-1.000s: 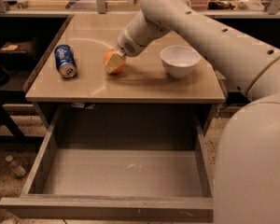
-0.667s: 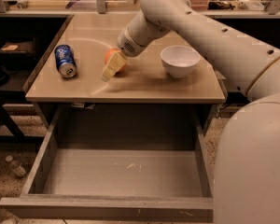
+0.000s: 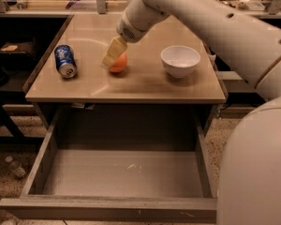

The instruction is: Pick orange from top drawer and place on counter

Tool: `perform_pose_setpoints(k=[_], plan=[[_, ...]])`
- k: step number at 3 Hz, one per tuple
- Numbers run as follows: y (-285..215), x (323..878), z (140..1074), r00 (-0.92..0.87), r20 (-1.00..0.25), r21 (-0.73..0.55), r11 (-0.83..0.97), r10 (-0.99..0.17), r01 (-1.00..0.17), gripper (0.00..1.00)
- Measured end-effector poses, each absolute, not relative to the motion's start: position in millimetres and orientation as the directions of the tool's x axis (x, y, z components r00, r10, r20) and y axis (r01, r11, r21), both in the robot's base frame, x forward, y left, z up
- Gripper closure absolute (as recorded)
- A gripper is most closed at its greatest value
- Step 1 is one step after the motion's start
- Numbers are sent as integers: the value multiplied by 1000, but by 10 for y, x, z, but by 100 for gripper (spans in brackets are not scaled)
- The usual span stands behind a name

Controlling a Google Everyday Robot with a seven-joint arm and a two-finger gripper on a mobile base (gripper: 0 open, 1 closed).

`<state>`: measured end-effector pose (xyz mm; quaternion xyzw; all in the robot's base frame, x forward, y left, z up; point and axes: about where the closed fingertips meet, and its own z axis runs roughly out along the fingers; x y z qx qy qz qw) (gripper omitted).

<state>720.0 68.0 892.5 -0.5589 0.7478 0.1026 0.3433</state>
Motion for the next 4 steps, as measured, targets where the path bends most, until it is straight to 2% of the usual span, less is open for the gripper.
perform_pose_setpoints(k=[1,2,3,4], plan=[[307,7083,9711,-168,-559,-375,429,-812,-822,0],[135,6665,10633,-235,-502,-484,495,-832,-721,0],[126,6437,10906,-259,-467,-523,501,-845,-690,0],[125,6440,10900,-258,-466,-524,499,-846,-690,0]])
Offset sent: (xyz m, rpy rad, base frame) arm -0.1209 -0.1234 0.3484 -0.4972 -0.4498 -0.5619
